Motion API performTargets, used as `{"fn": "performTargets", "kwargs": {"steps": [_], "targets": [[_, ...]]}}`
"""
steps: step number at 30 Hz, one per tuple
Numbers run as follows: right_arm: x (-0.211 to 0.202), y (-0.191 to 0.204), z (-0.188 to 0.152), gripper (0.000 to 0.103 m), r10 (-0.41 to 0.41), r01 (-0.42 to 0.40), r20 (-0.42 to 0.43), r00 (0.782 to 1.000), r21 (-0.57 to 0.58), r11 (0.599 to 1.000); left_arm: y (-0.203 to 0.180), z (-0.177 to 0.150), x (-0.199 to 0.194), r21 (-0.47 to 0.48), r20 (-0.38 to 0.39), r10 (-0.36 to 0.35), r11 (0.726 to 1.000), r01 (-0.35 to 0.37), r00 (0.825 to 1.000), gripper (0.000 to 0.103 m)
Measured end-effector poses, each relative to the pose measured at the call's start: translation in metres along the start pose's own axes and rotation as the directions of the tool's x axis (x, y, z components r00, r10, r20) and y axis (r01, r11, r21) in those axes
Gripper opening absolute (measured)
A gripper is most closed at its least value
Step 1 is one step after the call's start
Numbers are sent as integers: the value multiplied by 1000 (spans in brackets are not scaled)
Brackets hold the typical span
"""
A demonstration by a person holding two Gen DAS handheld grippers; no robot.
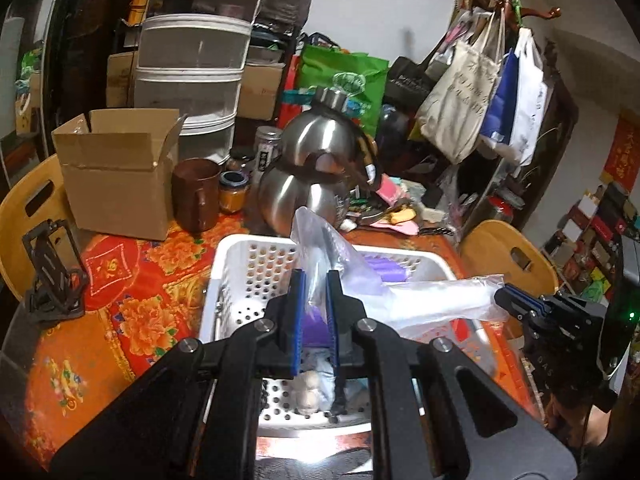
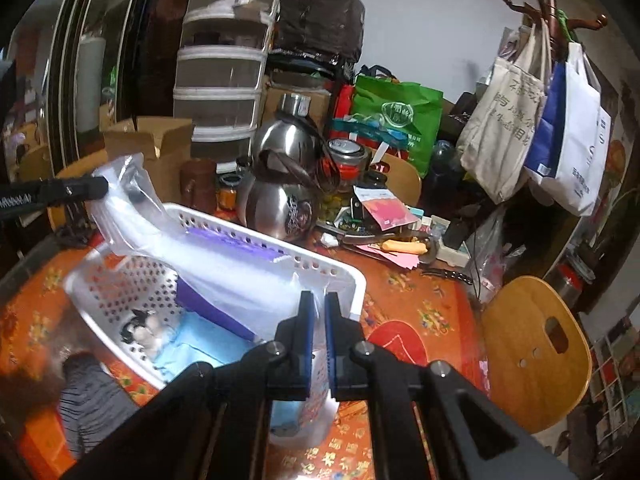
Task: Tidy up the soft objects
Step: 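Carry the clear bag over the basket and open the right gripper, then move both grippers to the grey knit gloves and grasp them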
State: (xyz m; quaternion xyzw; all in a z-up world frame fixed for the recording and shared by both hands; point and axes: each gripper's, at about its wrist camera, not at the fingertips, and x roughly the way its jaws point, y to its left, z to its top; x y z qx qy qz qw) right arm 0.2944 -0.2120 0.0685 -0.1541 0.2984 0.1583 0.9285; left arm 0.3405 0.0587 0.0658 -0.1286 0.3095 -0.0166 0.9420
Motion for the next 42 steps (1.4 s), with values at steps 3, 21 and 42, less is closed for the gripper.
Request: {"fn": "performTargets", "kwargs": {"steps": [3, 21, 42], "targets": [[18, 4, -6, 4, -3, 2, -22, 1000, -18, 1000, 7, -12, 10, -4, -20, 4, 1000, -4, 1000, 10], [34, -4, -44, 73, 21, -7, -78, 997, 169, 986, 21, -69, -16, 110, 30, 55, 992, -58, 998, 89], [-52, 35, -153, 76, 196, -173, -49, 979, 301, 938, 41, -198, -109, 117, -5, 56, 992, -55, 998, 94]]}}
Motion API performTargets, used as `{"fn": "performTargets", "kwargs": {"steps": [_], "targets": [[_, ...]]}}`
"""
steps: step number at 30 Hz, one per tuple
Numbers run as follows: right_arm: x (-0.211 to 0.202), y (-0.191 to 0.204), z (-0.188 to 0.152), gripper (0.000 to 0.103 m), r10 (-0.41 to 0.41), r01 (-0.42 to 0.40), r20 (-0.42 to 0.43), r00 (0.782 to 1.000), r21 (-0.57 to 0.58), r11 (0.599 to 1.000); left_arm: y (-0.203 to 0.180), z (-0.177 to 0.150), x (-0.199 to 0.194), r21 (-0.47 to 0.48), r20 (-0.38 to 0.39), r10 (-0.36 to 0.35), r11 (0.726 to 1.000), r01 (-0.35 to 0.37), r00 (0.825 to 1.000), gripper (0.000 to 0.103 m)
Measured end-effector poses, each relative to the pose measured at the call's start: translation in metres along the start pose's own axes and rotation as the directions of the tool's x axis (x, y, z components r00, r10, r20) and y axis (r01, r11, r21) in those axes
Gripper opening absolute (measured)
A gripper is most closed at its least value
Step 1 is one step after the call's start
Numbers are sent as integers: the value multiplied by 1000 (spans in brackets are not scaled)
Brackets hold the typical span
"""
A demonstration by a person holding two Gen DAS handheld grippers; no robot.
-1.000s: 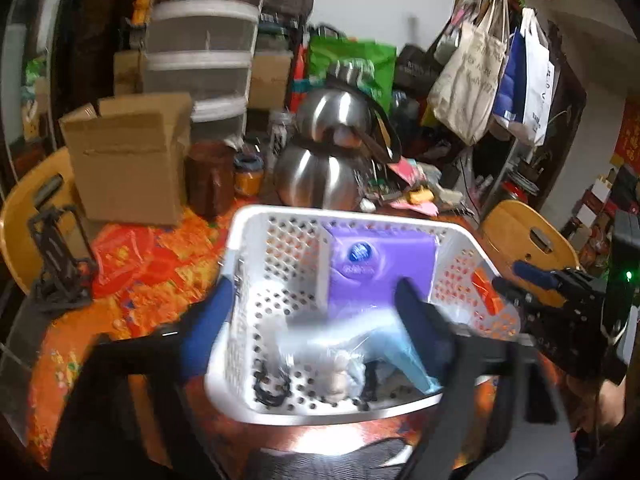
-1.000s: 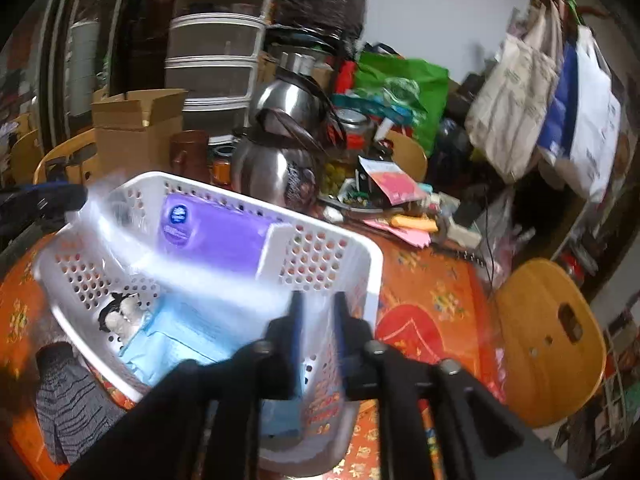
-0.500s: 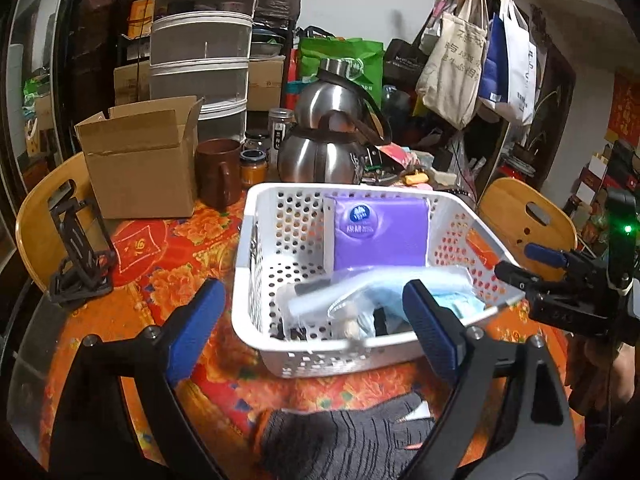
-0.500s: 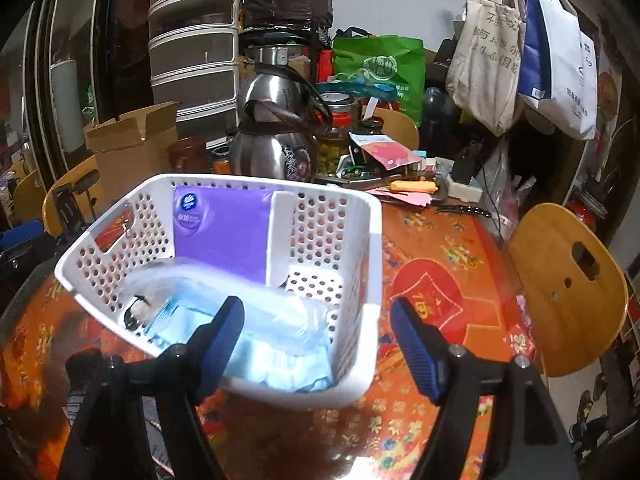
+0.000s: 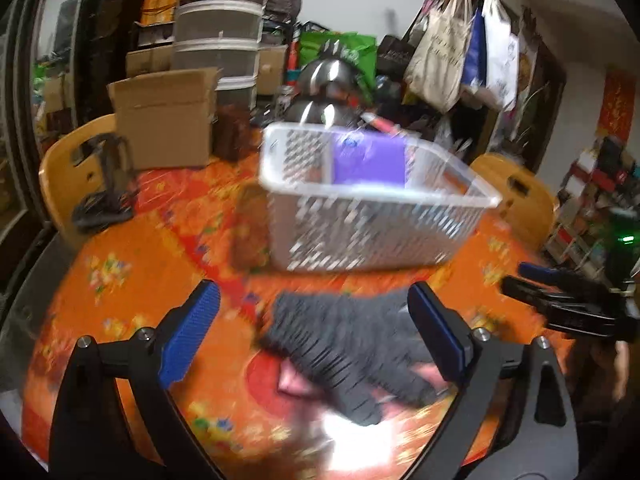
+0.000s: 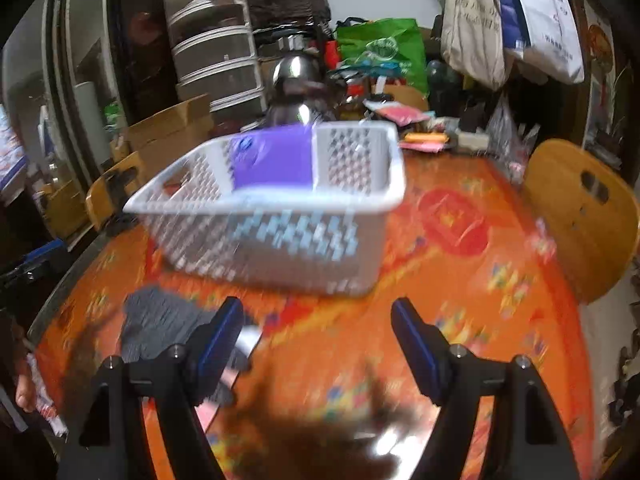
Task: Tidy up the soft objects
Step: 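Move both grippers to the grey knit gloves and grasp them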
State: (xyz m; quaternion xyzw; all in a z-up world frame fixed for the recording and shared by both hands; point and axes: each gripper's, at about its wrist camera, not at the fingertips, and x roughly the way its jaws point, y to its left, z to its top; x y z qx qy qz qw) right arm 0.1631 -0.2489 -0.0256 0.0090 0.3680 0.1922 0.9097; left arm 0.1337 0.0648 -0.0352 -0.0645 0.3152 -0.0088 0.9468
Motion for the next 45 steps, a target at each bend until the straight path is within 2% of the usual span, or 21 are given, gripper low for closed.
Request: {"fn": "performTargets", "kwargs": {"steps": [2, 4, 6, 9, 13, 20, 21, 25, 27, 30, 33, 38, 45], "targets": [[3, 7, -21, 76, 36, -36, -18, 999, -14, 999, 6, -12, 14, 15, -47, 28, 1000, -27, 999, 94], [9, 21, -39, 70, 53, -55, -51, 997, -45, 997, 17, -18, 28, -20, -100, 9, 1000, -11, 995, 94], [15, 32, -46, 54, 76, -81, -78, 994, -59, 995, 26, -20, 41, -64, -133, -23, 998, 15, 991, 94], [26, 45, -53, 42, 118, -126, -108, 987, -74, 989, 27, -24, 54, -58, -165, -11, 998, 1, 986, 94], [36, 60, -59, 39, 141, -156, -143, 980, -100, 983, 28, -31, 62, -56, -187, 1, 998, -12, 982, 94], [43, 74, -66, 38, 124, -155, -192, 973, -153, 976, 22, -34, 83, -31, -220, 15, 999, -23, 975, 91], [45, 74, -66, 33, 123, -156, -204, 971, -155, 976, 21, -35, 86, -27, -223, 17, 999, -24, 975, 88], [49, 77, -65, 25, 117, -153, -215, 970, -161, 975, 16, -38, 89, -10, -225, 11, 1000, -13, 974, 77], [49, 78, -64, 18, 103, -140, -213, 972, -167, 976, 12, -39, 87, 0, -218, -14, 1000, 14, 976, 58], [49, 80, -64, 14, 85, -123, -204, 975, -183, 975, 5, -39, 84, 22, -206, -17, 1000, 22, 978, 41], [48, 85, -64, 12, 61, -102, -190, 980, -213, 972, 7, -39, 80, 2, -195, -44, 999, 45, 980, 26], [42, 84, -63, 11, 63, -96, -153, 986, -217, 971, 11, -39, 70, -19, -160, -89, 996, 87, 983, 17], [34, 83, -62, 10, 54, -76, -107, 993, -220, 972, 9, -39, 53, 7, -93, -97, 995, 99, 991, 16]]}}
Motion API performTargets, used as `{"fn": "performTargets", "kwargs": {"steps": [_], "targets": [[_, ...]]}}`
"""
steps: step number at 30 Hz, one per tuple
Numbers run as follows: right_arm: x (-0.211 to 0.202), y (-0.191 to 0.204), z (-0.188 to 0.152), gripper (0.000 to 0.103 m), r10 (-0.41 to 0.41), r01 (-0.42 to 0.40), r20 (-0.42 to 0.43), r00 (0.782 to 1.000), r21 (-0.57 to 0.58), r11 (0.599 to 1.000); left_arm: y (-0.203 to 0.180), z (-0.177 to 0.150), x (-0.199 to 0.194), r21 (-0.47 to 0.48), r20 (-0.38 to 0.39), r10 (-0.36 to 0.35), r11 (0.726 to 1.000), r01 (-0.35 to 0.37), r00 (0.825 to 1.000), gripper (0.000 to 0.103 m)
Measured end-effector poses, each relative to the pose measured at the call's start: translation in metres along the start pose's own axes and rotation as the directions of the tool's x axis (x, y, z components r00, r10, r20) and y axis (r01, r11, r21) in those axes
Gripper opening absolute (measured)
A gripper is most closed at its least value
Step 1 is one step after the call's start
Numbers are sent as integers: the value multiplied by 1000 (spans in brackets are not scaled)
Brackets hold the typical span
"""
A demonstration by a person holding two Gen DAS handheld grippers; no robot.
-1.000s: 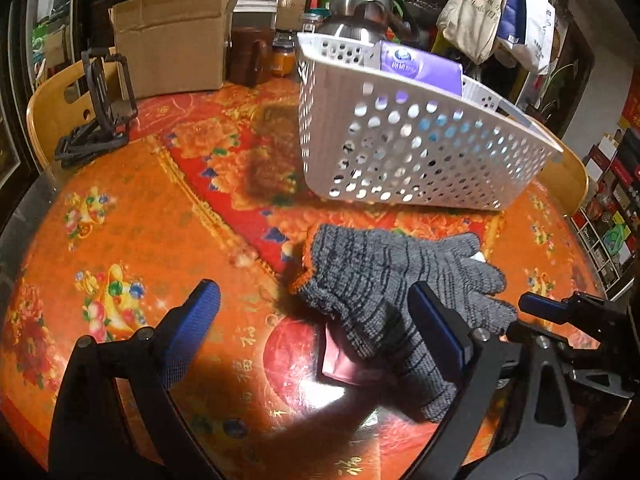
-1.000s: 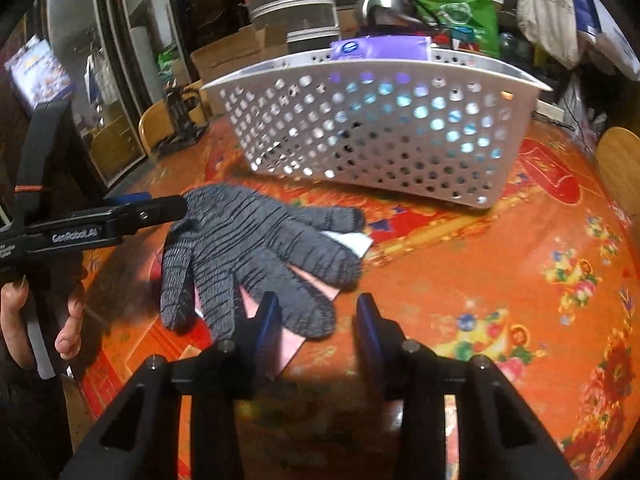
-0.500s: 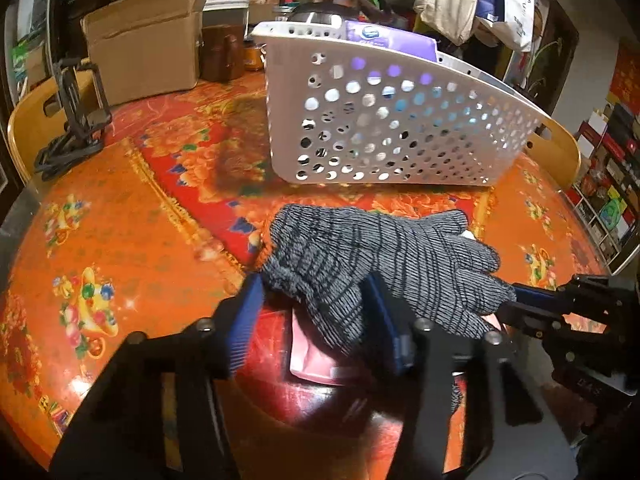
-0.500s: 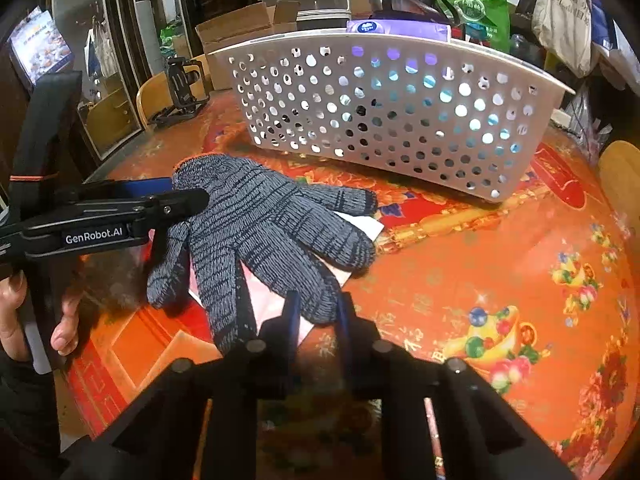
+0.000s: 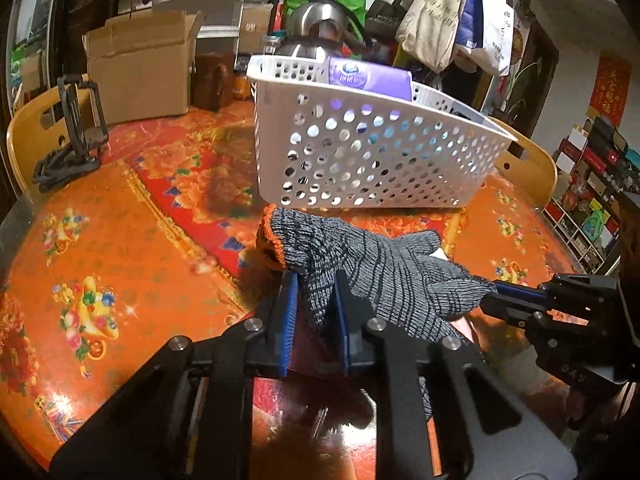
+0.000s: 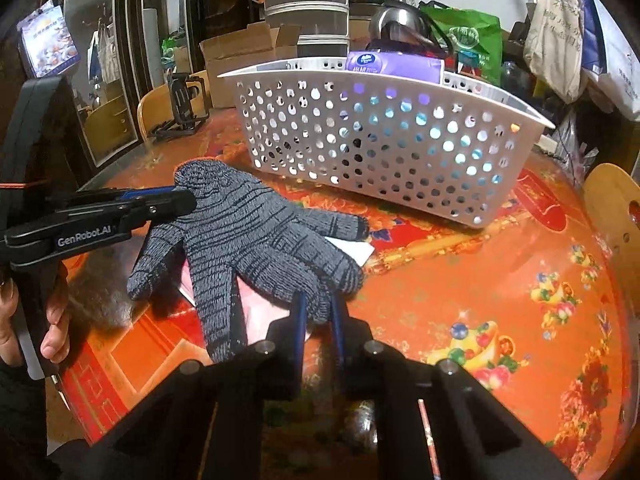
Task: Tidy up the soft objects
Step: 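Move both grippers to the grey knit gloves and grasp them, then lift the grey gloves into the basket and open both grippers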
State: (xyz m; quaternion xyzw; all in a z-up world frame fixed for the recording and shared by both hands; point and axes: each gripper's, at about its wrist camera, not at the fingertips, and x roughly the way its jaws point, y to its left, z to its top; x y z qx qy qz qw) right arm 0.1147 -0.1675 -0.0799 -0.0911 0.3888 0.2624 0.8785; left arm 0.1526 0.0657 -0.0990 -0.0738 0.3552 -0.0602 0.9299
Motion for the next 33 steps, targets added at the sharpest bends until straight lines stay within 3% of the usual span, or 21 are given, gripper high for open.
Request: {"fn": "performTargets", "kwargs": {"steps": [29, 33], "targets": [[-35, 15, -4, 9, -24, 30, 152, 988, -37, 999, -24, 4, -49, 67, 144, -22, 998, 12, 989, 16], [-50, 3, 0, 9, 10, -11, 175, 984, 2, 1000, -36, 15, -65, 76, 176, -19, 997, 6, 984, 16]]}}
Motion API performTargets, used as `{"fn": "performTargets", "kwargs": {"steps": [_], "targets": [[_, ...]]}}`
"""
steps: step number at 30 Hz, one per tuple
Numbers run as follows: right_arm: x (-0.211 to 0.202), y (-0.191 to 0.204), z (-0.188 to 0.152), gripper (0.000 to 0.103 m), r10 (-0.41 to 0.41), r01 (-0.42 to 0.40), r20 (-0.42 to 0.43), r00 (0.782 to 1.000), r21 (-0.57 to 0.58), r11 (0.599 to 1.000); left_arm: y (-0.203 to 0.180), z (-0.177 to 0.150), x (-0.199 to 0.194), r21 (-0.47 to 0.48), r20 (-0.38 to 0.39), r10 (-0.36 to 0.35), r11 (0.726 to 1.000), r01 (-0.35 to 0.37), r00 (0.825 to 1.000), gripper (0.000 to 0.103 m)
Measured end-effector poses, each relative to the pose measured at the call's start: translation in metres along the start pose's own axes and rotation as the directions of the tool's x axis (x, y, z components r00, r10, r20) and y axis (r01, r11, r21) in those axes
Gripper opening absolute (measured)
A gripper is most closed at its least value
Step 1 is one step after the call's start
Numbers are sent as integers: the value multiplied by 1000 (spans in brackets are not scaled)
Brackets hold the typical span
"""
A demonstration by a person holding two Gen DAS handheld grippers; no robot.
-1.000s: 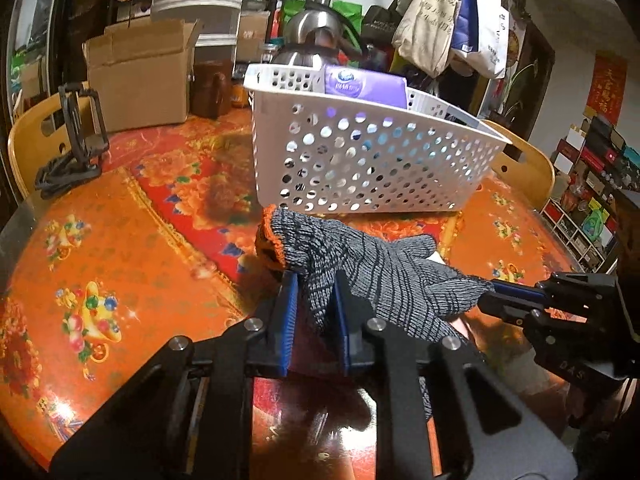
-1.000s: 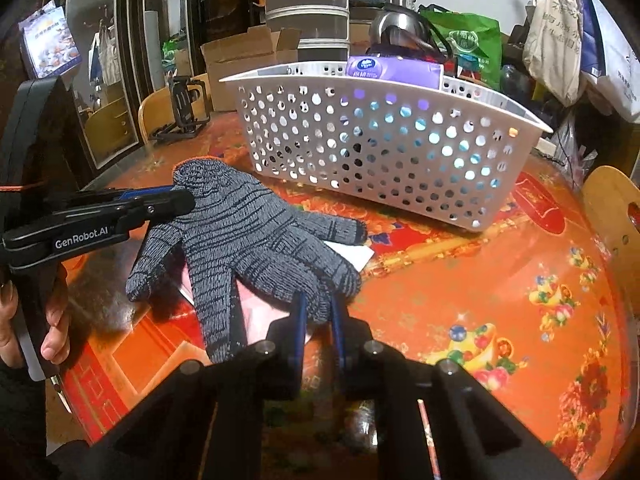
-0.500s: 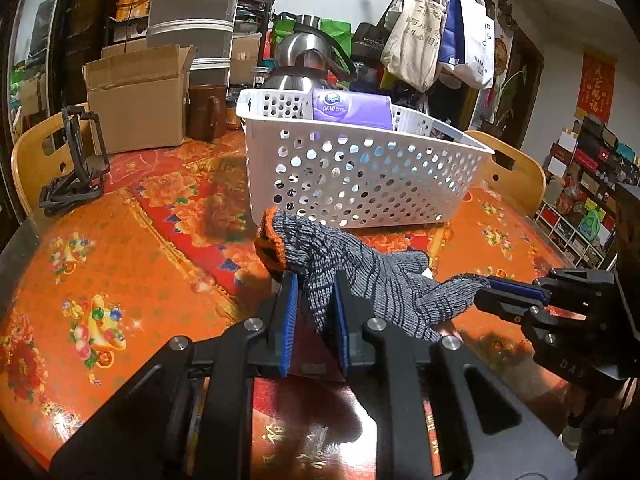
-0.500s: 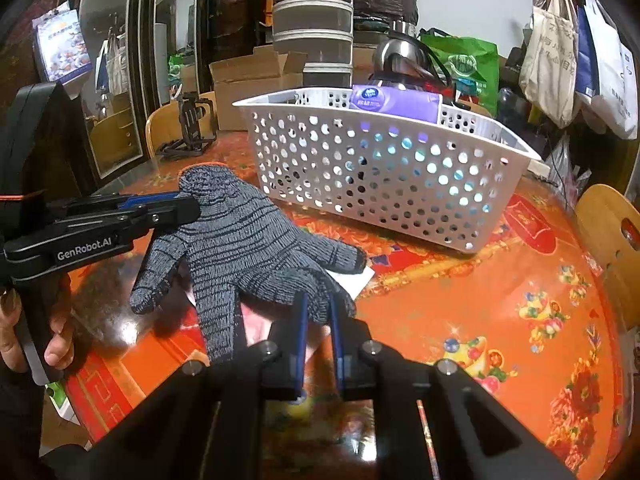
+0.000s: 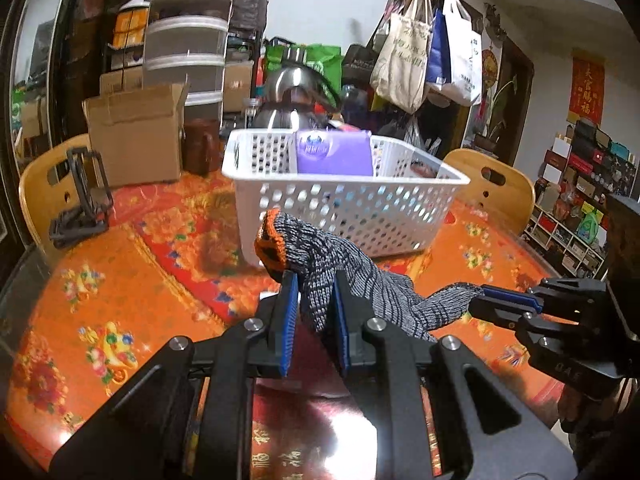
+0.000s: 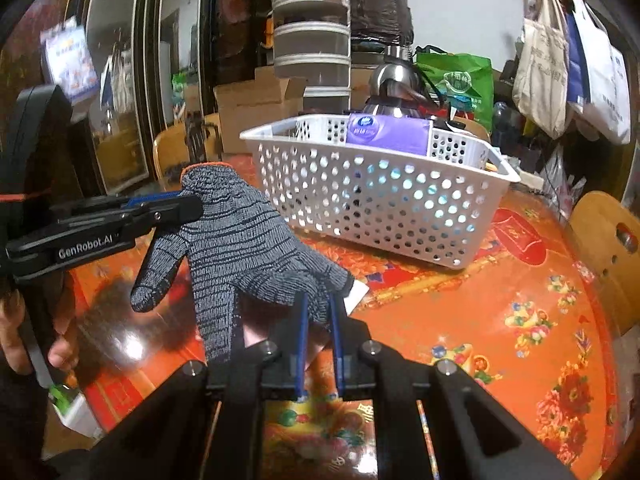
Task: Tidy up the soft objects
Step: 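Lift the grey gloves into the basket and open both grippers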
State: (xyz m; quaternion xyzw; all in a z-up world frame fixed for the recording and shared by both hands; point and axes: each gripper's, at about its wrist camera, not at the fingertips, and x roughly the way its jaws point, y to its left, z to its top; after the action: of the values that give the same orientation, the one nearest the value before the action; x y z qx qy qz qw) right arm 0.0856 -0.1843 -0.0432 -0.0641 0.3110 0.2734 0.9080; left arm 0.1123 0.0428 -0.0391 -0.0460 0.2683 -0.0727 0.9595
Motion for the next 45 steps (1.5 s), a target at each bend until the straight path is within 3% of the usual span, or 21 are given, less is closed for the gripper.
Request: {"fn": "performTargets", "kwargs": {"steps": [9, 18, 25, 30, 37, 45], "targets": [[-34, -10, 25, 9, -2, 2, 58, 998, 5, 1000, -27, 47, -36, 32, 68, -16, 999, 14, 998, 16], [-68, -29, 90, 9, -19, 21, 111, 994, -18, 1000, -48, 138, -36, 42, 79, -72, 997, 69, 994, 16], [-68, -57, 153, 9, -86, 90, 124, 989, -26, 996, -50, 217, 6, 12, 34, -70, 997, 70, 997, 16], [-47, -85, 196, 9, -164, 167, 92, 982, -22, 986, -51, 250, 58, 0, -12, -28, 1000, 28, 1000, 16], [4, -107, 226, 9, -240, 241, 21, 971, -49, 969, -44, 251, 123, -29, -88, 36, 999, -39, 996, 16], [53, -111, 211, 9, -247, 245, -19, 969, -82, 966, -31, 212, 155, -36, -118, 91, 995, -96, 989, 17]]}}
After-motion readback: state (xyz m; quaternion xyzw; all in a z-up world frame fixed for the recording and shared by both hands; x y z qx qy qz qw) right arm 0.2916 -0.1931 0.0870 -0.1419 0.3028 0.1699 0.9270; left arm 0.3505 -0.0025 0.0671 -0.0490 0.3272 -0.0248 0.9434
